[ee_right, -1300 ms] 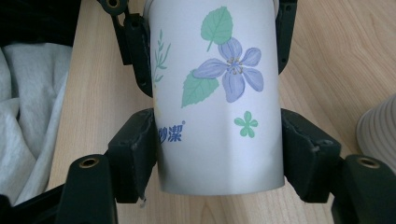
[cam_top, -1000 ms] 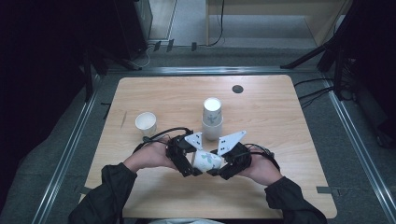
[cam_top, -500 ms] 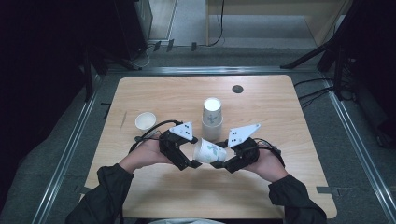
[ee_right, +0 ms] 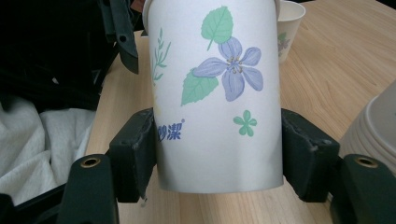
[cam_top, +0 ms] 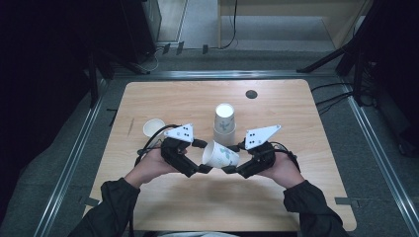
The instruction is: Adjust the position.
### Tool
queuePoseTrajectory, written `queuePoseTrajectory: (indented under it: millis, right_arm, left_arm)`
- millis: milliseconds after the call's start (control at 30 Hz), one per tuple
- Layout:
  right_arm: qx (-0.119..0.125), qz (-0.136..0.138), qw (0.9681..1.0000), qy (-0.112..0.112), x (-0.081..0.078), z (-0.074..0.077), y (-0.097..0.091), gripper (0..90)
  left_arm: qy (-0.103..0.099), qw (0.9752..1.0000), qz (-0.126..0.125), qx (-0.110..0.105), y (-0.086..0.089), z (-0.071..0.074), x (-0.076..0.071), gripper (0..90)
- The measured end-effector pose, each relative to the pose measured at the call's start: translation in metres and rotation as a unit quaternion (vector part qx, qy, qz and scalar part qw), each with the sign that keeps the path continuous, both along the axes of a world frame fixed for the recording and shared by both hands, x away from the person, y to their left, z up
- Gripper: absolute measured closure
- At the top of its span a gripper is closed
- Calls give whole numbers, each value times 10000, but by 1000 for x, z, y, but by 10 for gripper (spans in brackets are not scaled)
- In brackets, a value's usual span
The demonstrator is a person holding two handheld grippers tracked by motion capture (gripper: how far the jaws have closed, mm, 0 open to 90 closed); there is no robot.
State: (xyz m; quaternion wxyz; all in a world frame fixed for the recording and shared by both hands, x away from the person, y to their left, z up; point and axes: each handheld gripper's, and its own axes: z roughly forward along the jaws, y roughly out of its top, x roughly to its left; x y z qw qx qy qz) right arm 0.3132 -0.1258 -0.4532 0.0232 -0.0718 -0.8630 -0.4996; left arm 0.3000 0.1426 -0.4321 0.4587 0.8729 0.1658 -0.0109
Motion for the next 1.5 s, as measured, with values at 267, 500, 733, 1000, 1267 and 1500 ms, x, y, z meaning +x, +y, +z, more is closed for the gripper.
queuePoseTrajectory:
  millis: [267, 500, 733, 1000, 1267, 1500]
  right_arm:
    - [6, 165, 9998, 71, 1, -1, 9, 338]
    - [36, 269, 9995, 129, 1, -1, 14, 338]
    - [-11, 287, 9994, 180, 1, -1, 16, 335]
    - [-139, 147, 9994, 291, 3, -6, 17, 249]
    - [-454, 119, 9987, 196, -1, -14, 19, 248]
    - [-680, 92, 9975, 177, -1, -28, 21, 255]
  left_arm:
    - [87, 9998, 57, -140, -1, -2, -3, 134]
    - [190, 9991, 171, -332, 0, -3, -3, 200]
    - [202, 9993, 114, -304, 2, -1, -3, 236]
    - [79, 9999, 75, 94, 4, 5, -3, 238]
    - [162, 9981, -64, 594, -5, 4, 0, 238]
    - [-11, 9930, -255, 1157, -18, -1, 0, 237]
